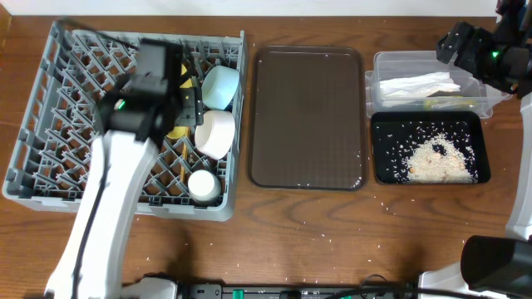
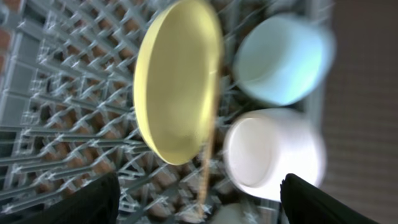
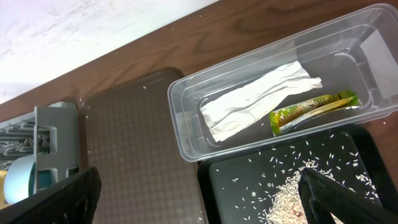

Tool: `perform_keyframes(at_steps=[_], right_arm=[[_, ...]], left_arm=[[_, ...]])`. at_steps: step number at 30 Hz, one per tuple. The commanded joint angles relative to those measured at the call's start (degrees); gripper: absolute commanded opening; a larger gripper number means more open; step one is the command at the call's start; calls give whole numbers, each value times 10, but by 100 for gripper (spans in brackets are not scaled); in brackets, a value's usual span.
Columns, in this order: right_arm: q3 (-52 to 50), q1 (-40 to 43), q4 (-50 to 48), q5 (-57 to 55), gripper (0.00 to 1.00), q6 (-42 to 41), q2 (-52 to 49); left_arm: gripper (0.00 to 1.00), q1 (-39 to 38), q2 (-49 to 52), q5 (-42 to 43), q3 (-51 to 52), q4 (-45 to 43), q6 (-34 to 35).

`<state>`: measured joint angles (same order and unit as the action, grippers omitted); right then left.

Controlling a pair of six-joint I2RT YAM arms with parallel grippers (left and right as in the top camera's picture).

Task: Sort waste into correct bins and load items into the dishwasher
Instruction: 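Place the second chopstick into the rack with left gripper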

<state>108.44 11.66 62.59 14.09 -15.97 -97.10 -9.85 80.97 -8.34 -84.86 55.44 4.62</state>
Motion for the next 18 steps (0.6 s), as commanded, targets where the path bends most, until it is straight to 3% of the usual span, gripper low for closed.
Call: perform_keyframes(at_steps=[1,12,18], right_arm=[[2,-1,1,-2,99,-3,0],[2,-1,1,-2,99,-3,0],[2,-1,1,-2,99,-3,0]], left_arm=[[84,2,-35,74,-4,3,2],[90,2,-87,62,-4,52,1],[91,2,-89,62,2,26,5]])
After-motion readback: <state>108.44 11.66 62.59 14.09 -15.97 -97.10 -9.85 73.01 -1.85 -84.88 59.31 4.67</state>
